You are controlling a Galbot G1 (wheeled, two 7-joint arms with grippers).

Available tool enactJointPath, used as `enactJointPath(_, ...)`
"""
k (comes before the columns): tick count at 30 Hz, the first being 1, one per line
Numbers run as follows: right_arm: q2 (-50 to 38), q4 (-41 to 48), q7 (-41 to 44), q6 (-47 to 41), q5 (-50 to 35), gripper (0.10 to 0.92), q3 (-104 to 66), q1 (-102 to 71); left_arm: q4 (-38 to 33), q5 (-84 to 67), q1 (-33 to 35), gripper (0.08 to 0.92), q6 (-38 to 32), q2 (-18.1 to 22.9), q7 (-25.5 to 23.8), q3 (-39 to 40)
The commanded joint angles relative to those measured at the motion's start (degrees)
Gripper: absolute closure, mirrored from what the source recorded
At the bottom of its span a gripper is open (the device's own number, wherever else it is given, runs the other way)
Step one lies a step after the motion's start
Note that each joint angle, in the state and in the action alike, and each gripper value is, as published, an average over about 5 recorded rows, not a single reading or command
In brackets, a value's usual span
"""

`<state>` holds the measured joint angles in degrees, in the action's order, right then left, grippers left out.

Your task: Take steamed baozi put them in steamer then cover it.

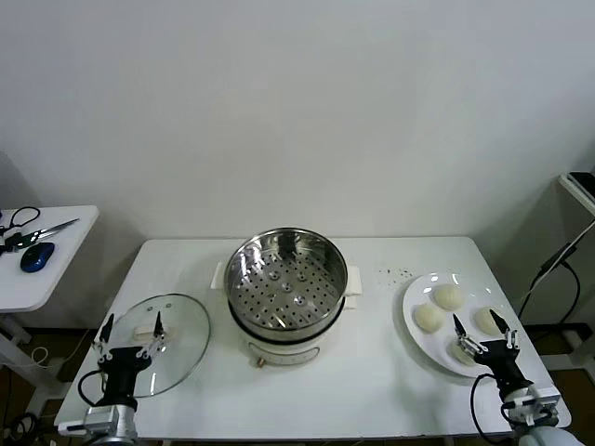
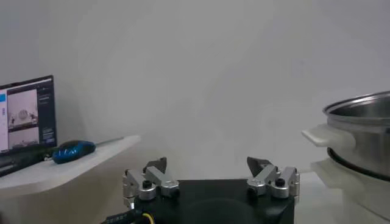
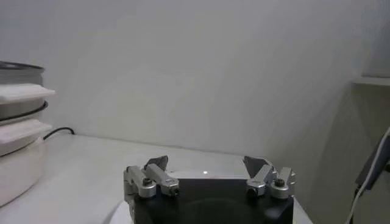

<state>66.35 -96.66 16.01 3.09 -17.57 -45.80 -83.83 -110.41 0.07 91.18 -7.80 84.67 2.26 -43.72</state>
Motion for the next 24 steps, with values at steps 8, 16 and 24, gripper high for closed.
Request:
enactJointPath(8,-29.27,14.57,27.70,-7.30,12.16,0.203,13.48,18.83,-0.47,-0.05,-0.01,0.177,0.97,-1.25,0.28,0.68)
enactJointPath(16,-40.40,28.70,42.77,-5.34,20.01,0.203,43.87,48.77,-0.25,-0.15,-0.58,0.177,1.18,-1.85,0.32,0.69)
enactJointPath(24,-39.11,36.70,47.81,-3.43,24.74,0.203,76.77,78.25,0.80,-0.91,-0.51,0.177,1.09,-2.58,0.56,0.22)
